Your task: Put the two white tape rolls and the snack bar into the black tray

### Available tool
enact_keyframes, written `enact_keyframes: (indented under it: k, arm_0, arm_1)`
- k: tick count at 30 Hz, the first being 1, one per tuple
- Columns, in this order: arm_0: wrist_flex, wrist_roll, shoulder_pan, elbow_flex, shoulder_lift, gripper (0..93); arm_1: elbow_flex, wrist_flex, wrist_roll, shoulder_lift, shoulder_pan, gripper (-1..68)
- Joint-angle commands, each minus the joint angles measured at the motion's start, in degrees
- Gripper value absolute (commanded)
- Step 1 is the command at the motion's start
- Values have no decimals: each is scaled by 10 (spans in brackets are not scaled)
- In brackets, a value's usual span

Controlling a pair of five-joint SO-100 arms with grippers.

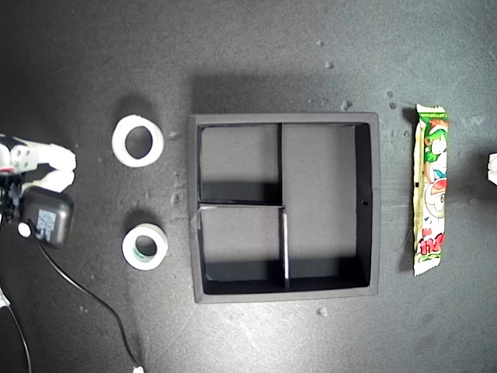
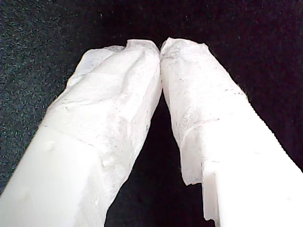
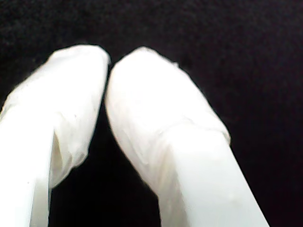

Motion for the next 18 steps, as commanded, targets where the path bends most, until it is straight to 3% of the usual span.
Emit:
enact_keyframes:
  k: [1, 12, 18]
  arm_0:
    - [23, -53, -3, 34, 30, 2]
    - [23, -49, -3, 34, 30, 2]
    - [23, -86, 1, 34, 30, 2]
  arm_1:
    - [7, -3, -7, 4, 0, 15]
    - [7, -3, -29, 4, -8, -1]
    - [7, -3, -29, 4, -4, -2]
